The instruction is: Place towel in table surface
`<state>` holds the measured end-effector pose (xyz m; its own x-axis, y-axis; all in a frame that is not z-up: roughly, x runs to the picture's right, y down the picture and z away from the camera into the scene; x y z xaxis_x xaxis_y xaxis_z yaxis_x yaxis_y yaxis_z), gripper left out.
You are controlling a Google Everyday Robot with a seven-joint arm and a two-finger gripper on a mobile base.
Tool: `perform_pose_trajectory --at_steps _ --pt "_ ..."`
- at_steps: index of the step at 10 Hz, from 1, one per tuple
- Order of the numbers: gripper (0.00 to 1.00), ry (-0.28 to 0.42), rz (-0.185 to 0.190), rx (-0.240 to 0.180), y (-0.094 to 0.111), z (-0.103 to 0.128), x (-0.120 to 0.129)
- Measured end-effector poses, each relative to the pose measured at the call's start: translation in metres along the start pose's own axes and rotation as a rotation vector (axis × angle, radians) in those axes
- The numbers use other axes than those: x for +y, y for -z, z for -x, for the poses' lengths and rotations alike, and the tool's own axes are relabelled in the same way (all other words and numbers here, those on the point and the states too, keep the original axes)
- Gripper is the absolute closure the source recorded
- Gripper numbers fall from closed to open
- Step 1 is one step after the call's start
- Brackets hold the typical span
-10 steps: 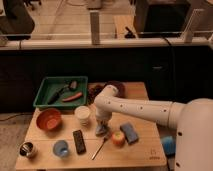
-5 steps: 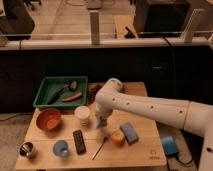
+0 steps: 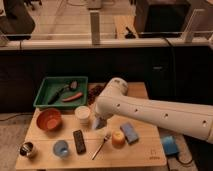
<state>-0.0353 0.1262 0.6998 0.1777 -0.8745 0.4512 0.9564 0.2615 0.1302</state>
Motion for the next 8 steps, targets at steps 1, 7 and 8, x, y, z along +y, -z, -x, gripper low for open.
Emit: perform_pose_trajectory --at_steps 1,7,8 --pt "1.0 0.014 0.003 0.017 0.014 0.006 -0.008" --pt "1.0 -0.063 -0.013 -0.003 -0.018 -0.016 0.041" --pt "1.0 -0.073 -0.021 -0.013 -0.031 -0.023 0.058"
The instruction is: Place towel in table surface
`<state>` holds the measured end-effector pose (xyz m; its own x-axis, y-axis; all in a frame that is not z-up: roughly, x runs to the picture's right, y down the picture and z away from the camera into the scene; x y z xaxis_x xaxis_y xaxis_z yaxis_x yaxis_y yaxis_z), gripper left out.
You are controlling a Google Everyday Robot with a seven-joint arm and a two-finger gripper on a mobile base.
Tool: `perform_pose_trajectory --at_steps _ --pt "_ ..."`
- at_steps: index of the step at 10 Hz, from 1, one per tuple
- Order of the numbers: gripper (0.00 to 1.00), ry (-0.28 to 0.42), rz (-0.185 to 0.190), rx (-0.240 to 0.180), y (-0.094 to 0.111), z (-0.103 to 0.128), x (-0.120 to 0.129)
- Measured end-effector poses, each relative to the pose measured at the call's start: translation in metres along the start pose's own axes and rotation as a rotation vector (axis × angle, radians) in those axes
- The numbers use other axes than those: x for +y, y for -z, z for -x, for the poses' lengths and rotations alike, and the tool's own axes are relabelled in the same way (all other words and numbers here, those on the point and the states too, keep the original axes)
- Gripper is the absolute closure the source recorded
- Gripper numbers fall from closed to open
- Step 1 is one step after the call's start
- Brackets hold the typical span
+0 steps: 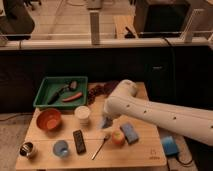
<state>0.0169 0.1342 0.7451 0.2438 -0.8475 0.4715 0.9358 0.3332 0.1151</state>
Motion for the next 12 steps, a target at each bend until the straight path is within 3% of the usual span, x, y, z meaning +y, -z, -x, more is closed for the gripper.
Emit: perform_pose_trajectory --at_steps 3,7,10,11,12 --pt "1.0 -0.024 -0.007 -0.056 -0.036 -0.012 0.021" --pt "0.98 0.001 -0.002 -0.133 -0.071 -0.024 0.013" --pt "0.74 0.014 0.007 -0.163 -0.089 -0.029 0.008" --pt "0.74 0.014 0.007 -0.163 -0.089 -0.029 0.008" --pt "0.42 0.033 0.012 -0.172 -0.108 -0.029 0.009"
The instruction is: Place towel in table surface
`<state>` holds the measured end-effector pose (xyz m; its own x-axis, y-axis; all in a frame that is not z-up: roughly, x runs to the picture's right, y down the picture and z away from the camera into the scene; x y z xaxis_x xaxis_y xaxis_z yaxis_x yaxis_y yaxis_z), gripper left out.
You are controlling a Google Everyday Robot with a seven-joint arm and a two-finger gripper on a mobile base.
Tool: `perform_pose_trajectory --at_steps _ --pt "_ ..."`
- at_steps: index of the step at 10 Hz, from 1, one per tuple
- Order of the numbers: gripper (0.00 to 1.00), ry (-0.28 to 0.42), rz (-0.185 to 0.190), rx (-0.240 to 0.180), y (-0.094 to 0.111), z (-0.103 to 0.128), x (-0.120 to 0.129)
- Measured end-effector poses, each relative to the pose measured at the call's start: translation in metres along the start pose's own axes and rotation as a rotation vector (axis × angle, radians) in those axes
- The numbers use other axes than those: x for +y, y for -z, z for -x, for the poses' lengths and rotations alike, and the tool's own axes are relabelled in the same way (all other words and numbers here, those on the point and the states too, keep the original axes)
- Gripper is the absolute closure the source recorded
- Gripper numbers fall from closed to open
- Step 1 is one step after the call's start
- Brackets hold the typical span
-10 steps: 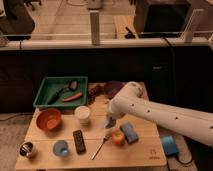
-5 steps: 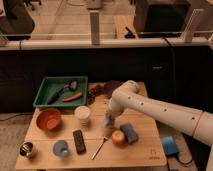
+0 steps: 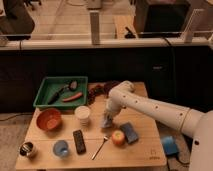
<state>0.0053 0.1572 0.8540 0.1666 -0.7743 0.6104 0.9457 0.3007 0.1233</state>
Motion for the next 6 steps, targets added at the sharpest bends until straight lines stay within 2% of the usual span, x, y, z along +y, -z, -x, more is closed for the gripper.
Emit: perform_pose_trajectory --at_steps 1,2,6 --pt "0.3 0.01 0.01 -0.011 -0.008 0.0 -0.003" --pt "0.22 0.018 0.02 -0.021 -0.014 0.001 -0.005" --pt "0.2 0.008 0.071 -0.048 -0.024 -0.001 -0.003"
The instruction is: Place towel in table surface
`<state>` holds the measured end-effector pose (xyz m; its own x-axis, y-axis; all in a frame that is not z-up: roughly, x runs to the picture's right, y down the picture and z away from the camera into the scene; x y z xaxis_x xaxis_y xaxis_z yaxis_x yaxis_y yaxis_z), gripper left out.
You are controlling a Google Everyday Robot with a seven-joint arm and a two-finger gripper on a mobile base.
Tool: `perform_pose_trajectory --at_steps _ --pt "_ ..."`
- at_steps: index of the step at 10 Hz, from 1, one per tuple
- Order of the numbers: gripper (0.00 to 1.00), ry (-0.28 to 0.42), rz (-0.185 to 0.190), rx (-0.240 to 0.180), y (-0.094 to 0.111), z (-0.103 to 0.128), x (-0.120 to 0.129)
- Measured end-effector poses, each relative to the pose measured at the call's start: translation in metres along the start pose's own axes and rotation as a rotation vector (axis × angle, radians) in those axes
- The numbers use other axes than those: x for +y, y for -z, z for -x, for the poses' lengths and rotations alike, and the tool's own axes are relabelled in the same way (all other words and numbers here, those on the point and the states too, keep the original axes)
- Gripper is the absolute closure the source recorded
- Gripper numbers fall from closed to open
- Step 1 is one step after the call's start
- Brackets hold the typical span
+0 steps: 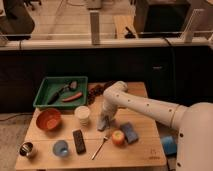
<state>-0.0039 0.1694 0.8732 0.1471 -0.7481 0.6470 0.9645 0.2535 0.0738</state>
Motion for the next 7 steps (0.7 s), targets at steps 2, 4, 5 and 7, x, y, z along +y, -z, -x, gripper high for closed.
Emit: perform_pose_trajectory --at_steps 2,4,5,7 --pt "0.2 -0.014 0.046 0.001 0.009 0.002 -0.001" --pt "0.2 -0.029 0.094 0.018 0.021 0.005 -0.004" --pt "0.2 -0.04 0.115 0.028 0.026 0.006 -0.002" --pt "0.2 -0.043 0.125 0.034 0.027 0.007 -0.003"
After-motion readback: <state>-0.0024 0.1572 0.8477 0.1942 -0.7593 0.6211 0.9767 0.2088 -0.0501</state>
